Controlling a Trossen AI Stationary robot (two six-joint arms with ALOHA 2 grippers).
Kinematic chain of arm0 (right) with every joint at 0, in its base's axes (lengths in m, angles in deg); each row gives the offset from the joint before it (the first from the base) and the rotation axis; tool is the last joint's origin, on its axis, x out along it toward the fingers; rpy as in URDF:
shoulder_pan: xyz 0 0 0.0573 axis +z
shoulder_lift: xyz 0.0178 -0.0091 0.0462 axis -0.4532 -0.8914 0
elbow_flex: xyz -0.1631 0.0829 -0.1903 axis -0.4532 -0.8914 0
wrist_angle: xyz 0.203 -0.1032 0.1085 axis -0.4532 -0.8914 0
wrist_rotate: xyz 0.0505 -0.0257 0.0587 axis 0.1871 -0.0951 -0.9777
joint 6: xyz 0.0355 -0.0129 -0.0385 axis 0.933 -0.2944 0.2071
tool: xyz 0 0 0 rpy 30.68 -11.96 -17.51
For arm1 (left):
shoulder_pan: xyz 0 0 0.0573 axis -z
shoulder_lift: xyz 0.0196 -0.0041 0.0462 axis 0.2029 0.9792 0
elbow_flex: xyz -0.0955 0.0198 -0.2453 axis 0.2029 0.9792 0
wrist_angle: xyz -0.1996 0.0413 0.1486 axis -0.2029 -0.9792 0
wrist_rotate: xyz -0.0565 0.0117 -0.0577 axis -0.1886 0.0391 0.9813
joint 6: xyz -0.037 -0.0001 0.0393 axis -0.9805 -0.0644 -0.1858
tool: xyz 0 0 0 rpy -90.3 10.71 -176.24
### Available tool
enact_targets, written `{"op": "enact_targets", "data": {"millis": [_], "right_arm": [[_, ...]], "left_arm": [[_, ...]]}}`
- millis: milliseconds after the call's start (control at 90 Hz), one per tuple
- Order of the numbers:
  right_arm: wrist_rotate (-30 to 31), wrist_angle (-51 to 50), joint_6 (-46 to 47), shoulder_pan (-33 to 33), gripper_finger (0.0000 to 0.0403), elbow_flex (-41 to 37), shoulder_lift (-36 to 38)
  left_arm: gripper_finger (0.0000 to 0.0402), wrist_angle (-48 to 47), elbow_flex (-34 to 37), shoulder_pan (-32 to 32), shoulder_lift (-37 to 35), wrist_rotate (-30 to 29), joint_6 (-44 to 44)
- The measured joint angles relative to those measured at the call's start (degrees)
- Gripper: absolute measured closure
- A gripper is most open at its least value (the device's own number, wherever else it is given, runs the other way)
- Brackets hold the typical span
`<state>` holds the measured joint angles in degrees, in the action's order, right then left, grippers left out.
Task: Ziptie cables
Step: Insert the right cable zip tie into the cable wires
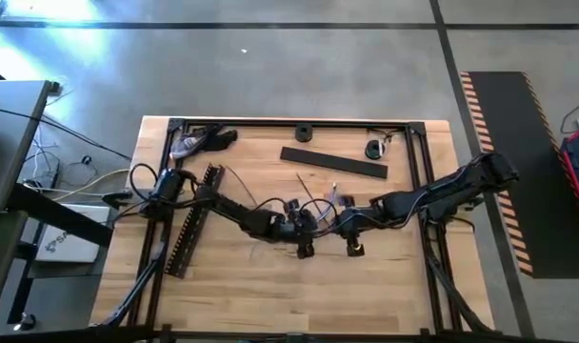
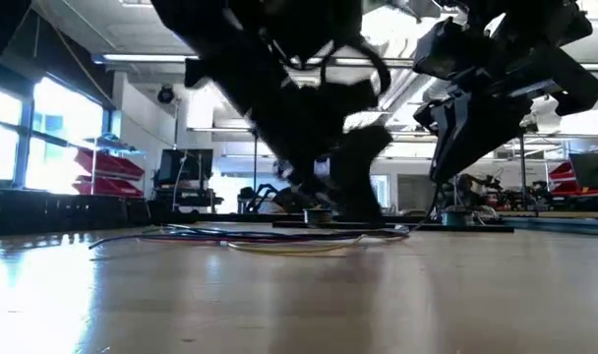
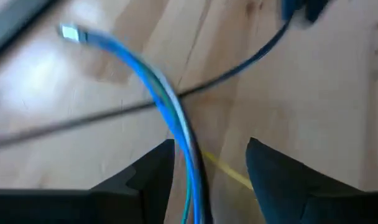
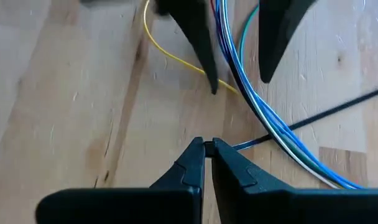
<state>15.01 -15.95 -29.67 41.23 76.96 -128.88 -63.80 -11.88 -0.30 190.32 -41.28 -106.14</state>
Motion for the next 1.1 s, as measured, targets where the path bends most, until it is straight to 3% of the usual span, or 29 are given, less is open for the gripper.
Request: {"op": "enact_targets", "data": {"millis": [178, 289, 433, 589, 789, 956, 1100], "right_arm": [[0.0, 0.3, 0.1, 0.8, 0.0403, 0.0, 0.0], [-0.2, 0.4, 1.4, 1.9, 0.0403, 0.0, 0.0], [-0.2, 2.5, 3.5, 3.7, 0.0403, 0.0, 0.0], [-0.2, 6.1, 6.4, 5.7, 0.0403, 0.0, 0.0], [0.2, 10.7, 11.3, 8.2, 0.0403, 0.0, 0.0], [0.6, 11.8, 15.3, 9.2, 0.0403, 0.0, -0.5], [0.7, 15.9, 18.0, 9.8, 0.0403, 0.0, -2.9]], "left_arm": [[0.0248, 1.0, -0.2, -1.6, 1.5, 4.1, -1.1], [0.0305, -1.1, -0.4, -1.8, 1.5, 5.3, 3.1], [0.039, -3.6, -0.4, -2.2, 1.3, 7.4, 14.9], [0.0396, -7.0, -1.0, -1.7, 0.7, 6.8, 32.4], [0.0399, -16.1, -3.4, -0.8, -1.2, 4.8, 46.4], [0.04, -16.3, -3.8, -1.1, -0.9, 8.4, 46.0], [0.0387, -16.0, -3.9, -1.0, -0.3, 6.8, 42.8]]}}
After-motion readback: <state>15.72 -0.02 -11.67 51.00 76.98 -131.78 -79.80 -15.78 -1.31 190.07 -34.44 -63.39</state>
